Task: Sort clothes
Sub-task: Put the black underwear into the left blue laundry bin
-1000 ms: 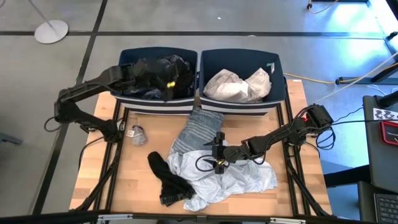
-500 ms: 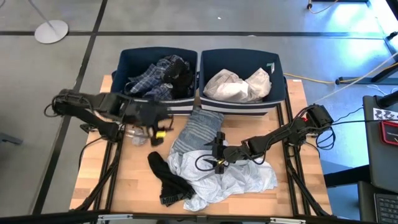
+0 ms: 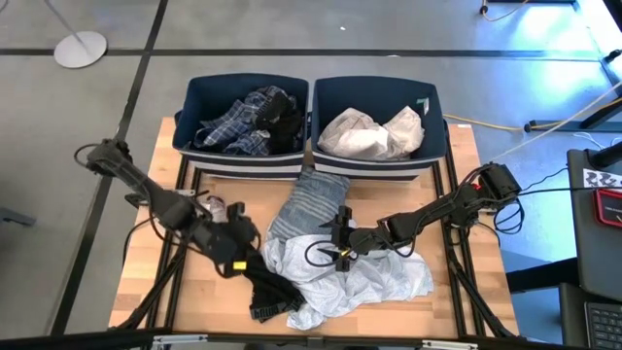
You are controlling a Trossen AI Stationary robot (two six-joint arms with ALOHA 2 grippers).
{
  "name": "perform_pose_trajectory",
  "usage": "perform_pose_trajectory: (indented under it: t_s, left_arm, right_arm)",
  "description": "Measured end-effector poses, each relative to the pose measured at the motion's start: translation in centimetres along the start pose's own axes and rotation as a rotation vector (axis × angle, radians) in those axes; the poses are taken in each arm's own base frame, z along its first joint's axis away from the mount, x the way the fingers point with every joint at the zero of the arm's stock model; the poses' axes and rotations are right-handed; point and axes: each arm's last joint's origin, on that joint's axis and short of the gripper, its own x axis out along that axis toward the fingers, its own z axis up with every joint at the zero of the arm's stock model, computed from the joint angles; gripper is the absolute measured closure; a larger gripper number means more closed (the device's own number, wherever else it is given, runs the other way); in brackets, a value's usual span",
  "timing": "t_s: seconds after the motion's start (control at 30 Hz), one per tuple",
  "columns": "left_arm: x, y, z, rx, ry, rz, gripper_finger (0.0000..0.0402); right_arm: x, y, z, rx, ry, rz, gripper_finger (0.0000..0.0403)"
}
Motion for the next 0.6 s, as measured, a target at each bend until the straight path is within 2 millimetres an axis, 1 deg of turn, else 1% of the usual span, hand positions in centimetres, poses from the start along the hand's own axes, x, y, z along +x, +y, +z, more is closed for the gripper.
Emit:
perform_pose_trajectory:
  t_s: [0.17,0.3,0.4,0.6]
  left_arm:
    - [2.2,-0.5,-3.2,0.028,0.047,-0.006,0.0196]
    - [3.6,-0.3,-5.0,-0.023,0.066,-0.007,0.0196]
    - [4.5,-0.3,-6.0,-0.039,0.09,-0.051,0.0196]
    - [5.9,-0.3,-7.4,-0.059,0.066,-0.116,0.0196]
  right_arm:
    - [0.0,0.0,0.0,0.001,-0.003,0.0,0.0081]
    - [0.0,0.0,0.0,0.002,-0.005,0.0,0.0081]
    - [0.0,0.0,0.1,0.002,-0.006,0.0,0.0081]
    - [0.0,0.0,0.1,0.004,-0.01,0.001,0.0081]
